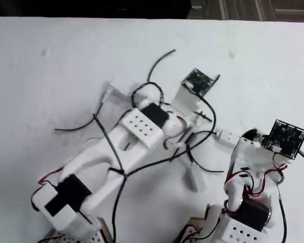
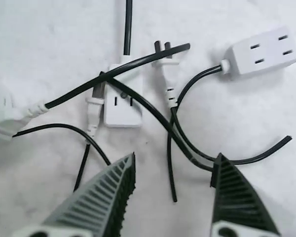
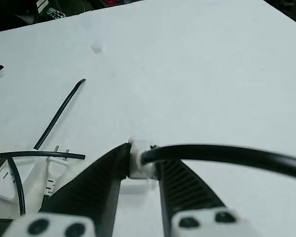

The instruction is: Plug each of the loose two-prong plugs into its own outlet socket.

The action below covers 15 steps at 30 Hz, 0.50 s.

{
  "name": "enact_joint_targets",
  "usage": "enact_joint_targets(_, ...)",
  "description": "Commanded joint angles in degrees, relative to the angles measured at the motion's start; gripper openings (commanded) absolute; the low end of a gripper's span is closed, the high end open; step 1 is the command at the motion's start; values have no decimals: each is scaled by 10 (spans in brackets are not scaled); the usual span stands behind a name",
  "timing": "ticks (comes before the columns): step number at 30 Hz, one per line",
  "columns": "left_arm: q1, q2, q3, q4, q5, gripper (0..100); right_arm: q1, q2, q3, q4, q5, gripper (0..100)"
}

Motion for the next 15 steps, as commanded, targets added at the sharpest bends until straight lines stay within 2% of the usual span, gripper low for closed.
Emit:
enact_joint_targets(1, 25, 29, -23, -30, 12, 252, 3, -6, -4, -14, 1, 17)
enact_joint_targets(6, 28, 125, -27, -51, 10, 231, 3, -6, -4, -12, 1, 17)
enact_joint_targets(8, 28, 152, -28, -51, 7, 160, 3, -6, -4, -12, 1, 17)
enact_joint_targets(11, 29, 158, -27, -43, -49, 6, 3, -6, -4, -12, 1, 17)
enact_joint_targets(12, 29, 156, -28, -26, -67, 30, 3, -6, -5, -13, 1, 17)
enact_joint_targets(15, 24, 124, -23, 18, -77, 22, 3, -6, -5, -13, 1, 17)
